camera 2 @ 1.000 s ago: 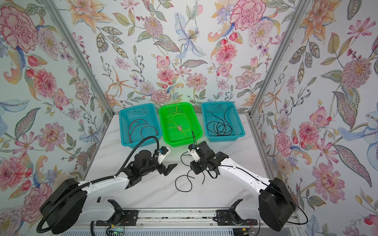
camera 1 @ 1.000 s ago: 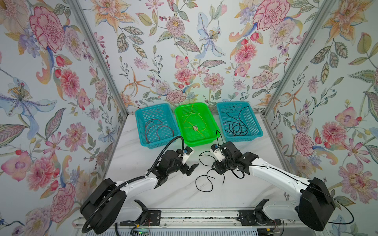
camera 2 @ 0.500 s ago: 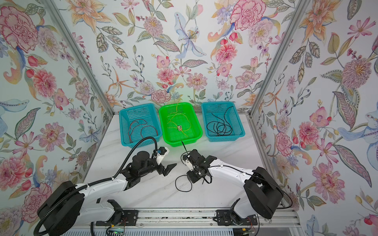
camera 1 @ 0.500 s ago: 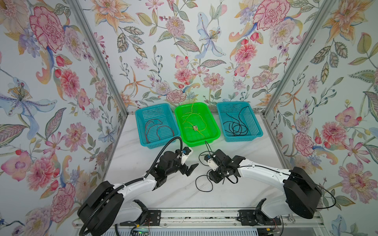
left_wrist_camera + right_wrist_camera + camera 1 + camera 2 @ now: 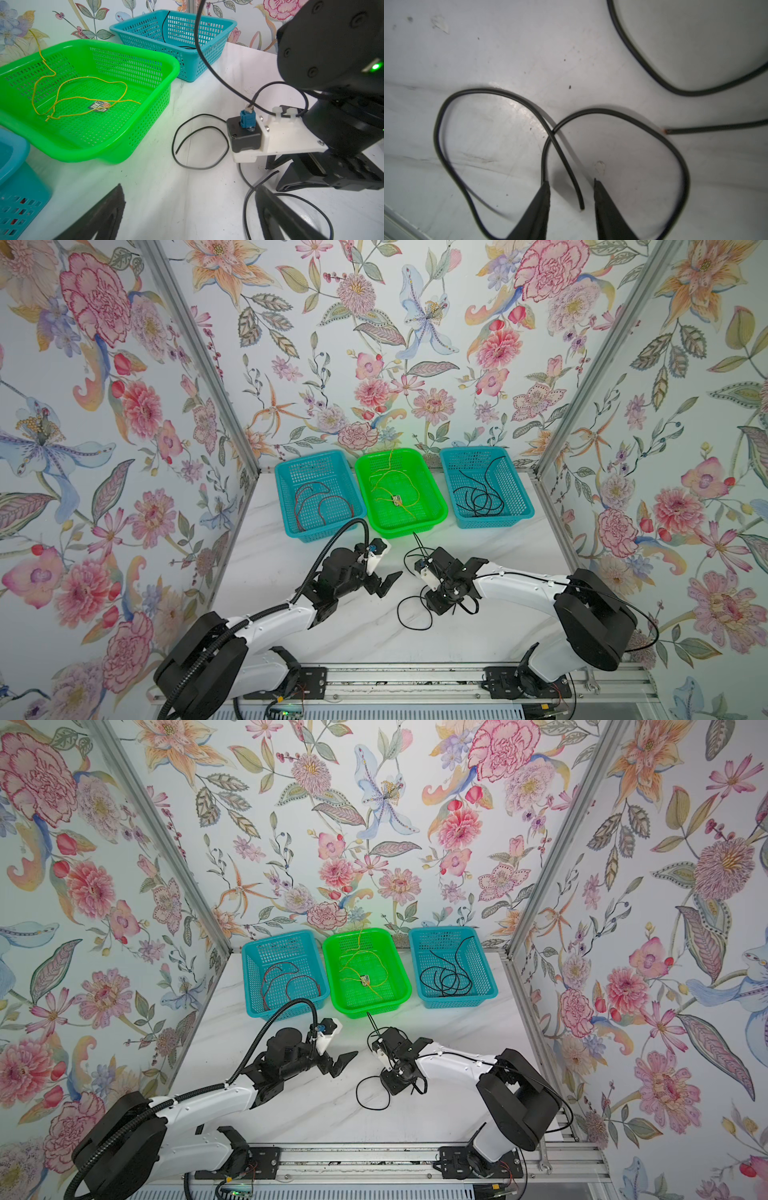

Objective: Untangle and sort cables by color
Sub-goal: Pick up the cable from the center of the table.

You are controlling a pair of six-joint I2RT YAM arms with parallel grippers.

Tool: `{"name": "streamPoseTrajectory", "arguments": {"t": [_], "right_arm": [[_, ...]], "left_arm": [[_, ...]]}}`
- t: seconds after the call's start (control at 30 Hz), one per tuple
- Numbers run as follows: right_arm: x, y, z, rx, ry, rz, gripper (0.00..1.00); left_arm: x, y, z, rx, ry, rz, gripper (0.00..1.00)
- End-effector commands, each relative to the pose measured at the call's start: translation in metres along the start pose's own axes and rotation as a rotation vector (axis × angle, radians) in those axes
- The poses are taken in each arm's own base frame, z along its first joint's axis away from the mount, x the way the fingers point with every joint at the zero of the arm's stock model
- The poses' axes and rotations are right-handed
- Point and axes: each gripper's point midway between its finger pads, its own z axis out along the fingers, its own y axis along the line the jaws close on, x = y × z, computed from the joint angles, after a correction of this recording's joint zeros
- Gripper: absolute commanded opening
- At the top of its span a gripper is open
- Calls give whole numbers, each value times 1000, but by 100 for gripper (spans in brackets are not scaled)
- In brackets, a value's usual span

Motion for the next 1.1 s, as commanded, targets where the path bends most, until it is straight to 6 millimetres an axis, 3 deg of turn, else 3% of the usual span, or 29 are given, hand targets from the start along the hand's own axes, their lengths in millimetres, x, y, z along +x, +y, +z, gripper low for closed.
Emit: {"name": "streamPoseTrajectory", "arguments": {"t": [0.0,0.23,0.43,0.9,1.07], "right_arm": [[6,-4,6,9,17,7,32],[8,-3,6,0,20,5,14],[-6,6,-15,-47,-57,13,5],[-52,30,-121,-161,-322,-7,1],[-64,40,-159,-203,-415,-28,1]], "left_arm": [[2,-3,-3,-1,3,9,99],[2,-3,-2,3,3,7,99],[4,-10,1,42,4,9,99],[-9,-37,33,213,-93,-66,99],[1,-36,46,205,-64,-64,99]]}}
